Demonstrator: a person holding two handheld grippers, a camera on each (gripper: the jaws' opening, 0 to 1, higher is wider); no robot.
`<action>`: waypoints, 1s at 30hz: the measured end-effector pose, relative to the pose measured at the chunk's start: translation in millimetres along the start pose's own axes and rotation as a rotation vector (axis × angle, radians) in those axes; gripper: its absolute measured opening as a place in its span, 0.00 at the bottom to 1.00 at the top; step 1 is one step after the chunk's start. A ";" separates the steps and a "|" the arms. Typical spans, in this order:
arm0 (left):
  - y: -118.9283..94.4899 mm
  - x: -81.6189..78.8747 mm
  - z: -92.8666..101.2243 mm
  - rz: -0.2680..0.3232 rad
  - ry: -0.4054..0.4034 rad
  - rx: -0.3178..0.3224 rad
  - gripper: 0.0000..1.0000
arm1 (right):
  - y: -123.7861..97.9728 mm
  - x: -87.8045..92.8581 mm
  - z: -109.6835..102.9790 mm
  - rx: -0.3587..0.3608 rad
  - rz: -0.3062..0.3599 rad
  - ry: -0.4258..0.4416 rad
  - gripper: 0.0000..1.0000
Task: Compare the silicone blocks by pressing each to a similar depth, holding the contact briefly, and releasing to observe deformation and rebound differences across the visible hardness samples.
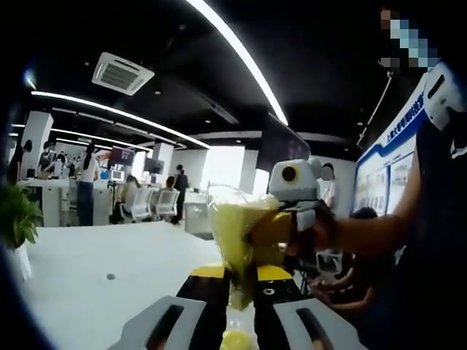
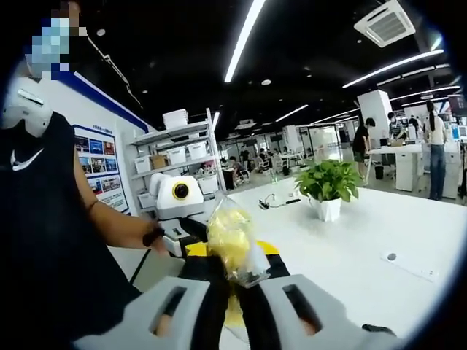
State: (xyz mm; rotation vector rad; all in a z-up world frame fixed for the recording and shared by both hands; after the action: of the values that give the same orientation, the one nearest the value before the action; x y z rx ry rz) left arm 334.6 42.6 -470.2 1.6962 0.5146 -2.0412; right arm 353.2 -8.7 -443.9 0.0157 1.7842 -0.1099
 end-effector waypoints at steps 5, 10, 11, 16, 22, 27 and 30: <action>1.5 0.0 1.9 -0.011 0.004 0.002 0.10 | -2.0 0.7 -0.6 -0.001 0.001 0.009 0.00; 1.8 0.8 2.2 -0.017 -0.001 -0.005 0.10 | -2.0 1.3 -0.5 0.002 -0.005 0.018 0.00; 1.8 0.6 2.2 -0.017 0.000 -0.006 0.10 | -2.2 1.1 0.1 0.001 -0.004 0.020 0.00; 0.1 2.1 1.0 -0.022 -0.005 -0.007 0.11 | -0.3 2.9 -0.6 0.000 -0.005 0.023 0.00; 2.4 0.8 1.9 -0.020 -0.003 -0.002 0.11 | -3.8 2.1 -0.2 0.008 0.015 0.029 0.00; 4.8 0.5 4.4 -0.021 -0.002 0.006 0.11 | -6.5 1.4 -1.8 0.014 0.017 0.031 0.00; 4.0 1.3 5.8 -0.023 0.003 0.007 0.10 | -6.9 2.3 -2.9 0.015 0.016 0.031 0.00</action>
State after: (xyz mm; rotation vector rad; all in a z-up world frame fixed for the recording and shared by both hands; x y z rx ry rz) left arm 331.8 35.9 -470.5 1.7050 0.5318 -2.0591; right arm 349.3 -15.5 -445.1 0.0425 1.8141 -0.1123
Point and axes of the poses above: the point that each gripper's makers call its tool centre point, and the gripper's own axes: y roughly forward along the fingers, z roughly to its right, x roughly out of its underside, the point moved 3 cm from there along -y, roughly backward along the fingers, and after that the axes turned 1 degree about -x, right-handed, at the moved point
